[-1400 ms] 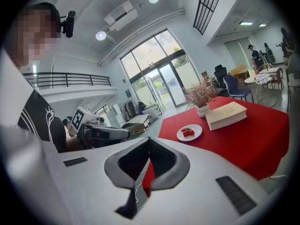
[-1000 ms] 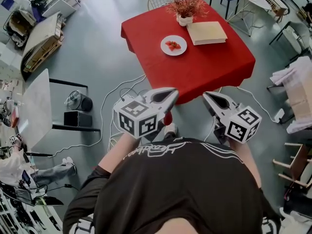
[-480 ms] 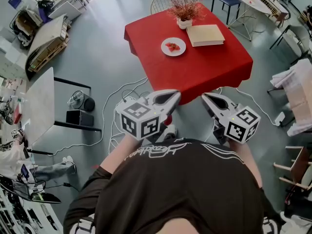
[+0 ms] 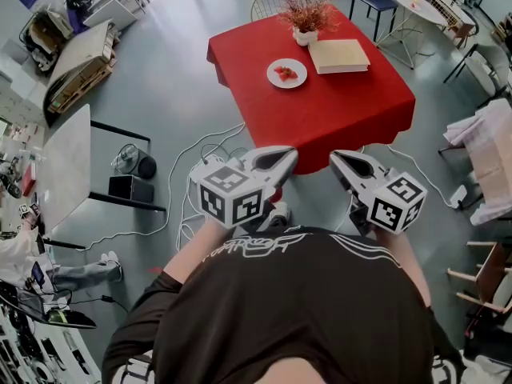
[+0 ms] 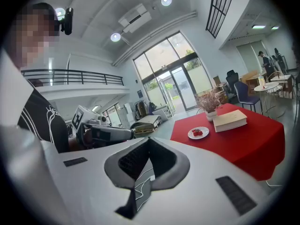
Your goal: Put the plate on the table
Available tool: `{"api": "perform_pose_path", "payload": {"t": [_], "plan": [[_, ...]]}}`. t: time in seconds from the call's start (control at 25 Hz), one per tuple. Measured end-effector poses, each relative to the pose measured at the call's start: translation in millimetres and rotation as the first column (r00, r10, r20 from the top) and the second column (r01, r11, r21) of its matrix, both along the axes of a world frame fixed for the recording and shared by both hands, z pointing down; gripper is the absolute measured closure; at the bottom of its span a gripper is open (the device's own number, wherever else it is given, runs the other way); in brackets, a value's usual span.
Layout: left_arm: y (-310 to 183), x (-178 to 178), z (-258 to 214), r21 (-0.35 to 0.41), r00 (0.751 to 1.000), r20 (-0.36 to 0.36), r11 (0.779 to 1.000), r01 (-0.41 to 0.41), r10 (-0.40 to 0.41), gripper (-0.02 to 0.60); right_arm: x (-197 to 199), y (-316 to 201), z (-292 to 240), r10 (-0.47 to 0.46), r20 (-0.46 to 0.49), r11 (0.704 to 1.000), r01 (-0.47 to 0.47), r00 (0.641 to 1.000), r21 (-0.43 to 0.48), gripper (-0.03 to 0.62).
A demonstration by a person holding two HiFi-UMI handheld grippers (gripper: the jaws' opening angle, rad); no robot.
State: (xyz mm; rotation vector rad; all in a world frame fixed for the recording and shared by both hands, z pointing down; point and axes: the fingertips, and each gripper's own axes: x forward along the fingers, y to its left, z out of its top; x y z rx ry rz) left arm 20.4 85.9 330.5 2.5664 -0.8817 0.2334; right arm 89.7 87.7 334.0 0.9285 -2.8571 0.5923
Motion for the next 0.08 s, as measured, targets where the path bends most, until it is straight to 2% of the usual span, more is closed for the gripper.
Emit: {"api": "perform_pose_path", "payload": {"t": [0.08], "plan": [[2.6,-0.2,0.2,-0.002,1.0,-0.001,1.0,0.0,0.0,0.575,-0.7,2.2,-0.3,-0.001,-0.001,1.0,0.001,1.0,0.002,0.586]]}}
